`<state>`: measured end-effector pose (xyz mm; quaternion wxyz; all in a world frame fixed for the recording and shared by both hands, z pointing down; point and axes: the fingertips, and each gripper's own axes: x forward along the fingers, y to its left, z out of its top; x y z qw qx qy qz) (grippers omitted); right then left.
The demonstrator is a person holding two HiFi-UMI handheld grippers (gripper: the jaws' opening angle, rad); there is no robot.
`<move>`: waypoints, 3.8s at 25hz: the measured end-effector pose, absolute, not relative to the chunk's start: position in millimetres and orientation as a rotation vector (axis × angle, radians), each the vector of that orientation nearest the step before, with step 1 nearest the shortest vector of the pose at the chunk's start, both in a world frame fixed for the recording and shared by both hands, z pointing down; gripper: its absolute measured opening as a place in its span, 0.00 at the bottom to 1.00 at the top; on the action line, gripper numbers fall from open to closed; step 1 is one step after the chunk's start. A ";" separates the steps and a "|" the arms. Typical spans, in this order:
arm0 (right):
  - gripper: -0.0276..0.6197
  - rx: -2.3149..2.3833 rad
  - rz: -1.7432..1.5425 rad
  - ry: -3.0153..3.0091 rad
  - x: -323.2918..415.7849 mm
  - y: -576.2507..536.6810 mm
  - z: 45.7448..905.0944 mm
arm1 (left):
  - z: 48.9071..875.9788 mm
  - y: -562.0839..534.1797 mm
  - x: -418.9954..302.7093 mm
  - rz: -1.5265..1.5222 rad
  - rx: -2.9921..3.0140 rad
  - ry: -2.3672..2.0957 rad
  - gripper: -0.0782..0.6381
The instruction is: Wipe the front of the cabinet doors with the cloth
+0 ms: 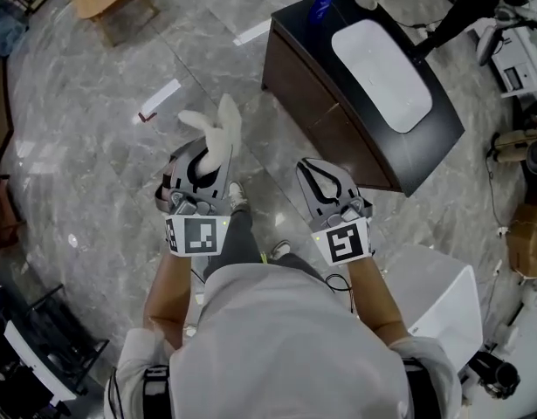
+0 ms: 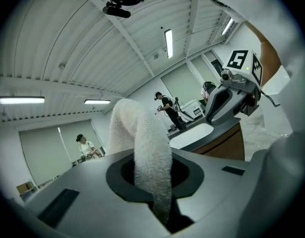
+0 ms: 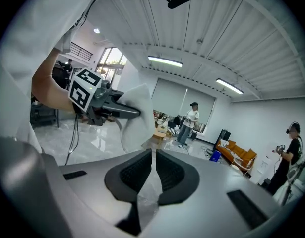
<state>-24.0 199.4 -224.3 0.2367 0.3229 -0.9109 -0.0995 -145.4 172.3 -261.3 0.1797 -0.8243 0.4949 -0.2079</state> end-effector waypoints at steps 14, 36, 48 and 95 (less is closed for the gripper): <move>0.12 0.828 0.005 -2.522 -61.4 31.8 -30.7 | -90.3 -35.1 -144.1 -0.639 -2.443 1.363 0.19; 0.12 0.838 0.425 -2.825 -14.0 -27.6 343.3 | 231.2 -170.8 -49.1 -0.691 -2.257 1.198 0.19; 0.12 0.804 0.082 -2.878 -19.7 -49.7 372.3 | 240.7 -241.2 -55.1 -0.663 -2.156 1.234 0.19; 0.12 0.901 -0.061 -2.910 1.8 -49.5 402.5 | 242.0 -166.7 52.0 -0.568 -1.966 0.961 0.19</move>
